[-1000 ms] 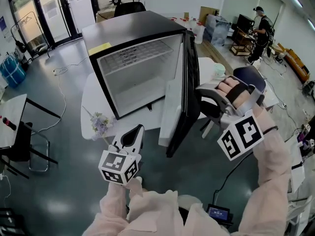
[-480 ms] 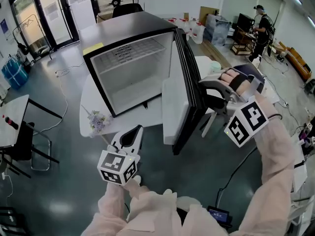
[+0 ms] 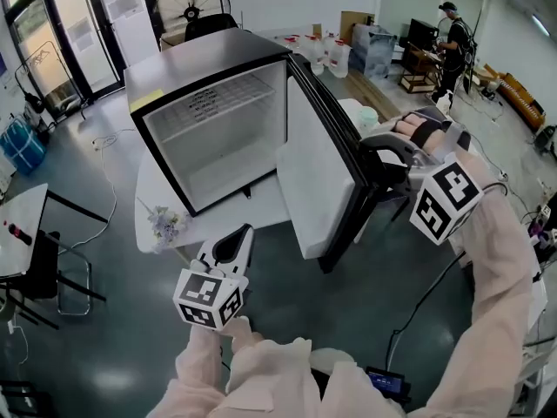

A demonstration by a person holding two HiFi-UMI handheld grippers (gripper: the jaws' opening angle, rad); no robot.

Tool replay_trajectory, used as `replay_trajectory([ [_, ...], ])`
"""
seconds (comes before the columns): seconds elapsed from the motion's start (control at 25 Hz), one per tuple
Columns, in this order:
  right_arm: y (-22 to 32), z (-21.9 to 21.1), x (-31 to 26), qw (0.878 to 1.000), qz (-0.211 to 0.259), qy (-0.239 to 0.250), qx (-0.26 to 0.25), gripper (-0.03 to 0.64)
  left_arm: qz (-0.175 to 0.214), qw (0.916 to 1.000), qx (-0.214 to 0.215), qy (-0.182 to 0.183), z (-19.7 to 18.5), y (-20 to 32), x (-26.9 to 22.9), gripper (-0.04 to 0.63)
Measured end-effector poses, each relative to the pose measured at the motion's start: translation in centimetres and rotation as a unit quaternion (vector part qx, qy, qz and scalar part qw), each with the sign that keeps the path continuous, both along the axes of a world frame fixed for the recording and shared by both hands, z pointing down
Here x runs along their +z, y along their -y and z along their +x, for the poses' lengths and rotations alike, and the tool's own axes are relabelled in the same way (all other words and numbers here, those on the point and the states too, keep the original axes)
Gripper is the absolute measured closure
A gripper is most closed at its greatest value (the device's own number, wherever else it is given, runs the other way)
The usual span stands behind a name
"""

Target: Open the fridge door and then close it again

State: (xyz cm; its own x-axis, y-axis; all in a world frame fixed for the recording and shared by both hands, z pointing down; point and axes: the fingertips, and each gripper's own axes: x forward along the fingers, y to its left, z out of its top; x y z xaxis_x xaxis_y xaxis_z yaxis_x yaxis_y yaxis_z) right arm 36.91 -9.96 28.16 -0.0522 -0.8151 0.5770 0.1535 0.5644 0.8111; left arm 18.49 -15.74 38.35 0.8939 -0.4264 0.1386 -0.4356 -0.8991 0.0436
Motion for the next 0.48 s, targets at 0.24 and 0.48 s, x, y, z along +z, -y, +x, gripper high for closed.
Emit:
replay_trajectory([
  [0.24,-0.4,3.2,0.3,0.999,-0.002,-0.028,0.023,0.445,0.003,0.9999,0.016,-0.001,2.0,-0.2,0.0,0.584],
  [0.48,-1.2,6.0,0.0,0.998,-0.007,-0.048,0.039,0.442,0.003,0.9997,0.026,-0.001,3.8,-0.7,-0.4,0.584],
])
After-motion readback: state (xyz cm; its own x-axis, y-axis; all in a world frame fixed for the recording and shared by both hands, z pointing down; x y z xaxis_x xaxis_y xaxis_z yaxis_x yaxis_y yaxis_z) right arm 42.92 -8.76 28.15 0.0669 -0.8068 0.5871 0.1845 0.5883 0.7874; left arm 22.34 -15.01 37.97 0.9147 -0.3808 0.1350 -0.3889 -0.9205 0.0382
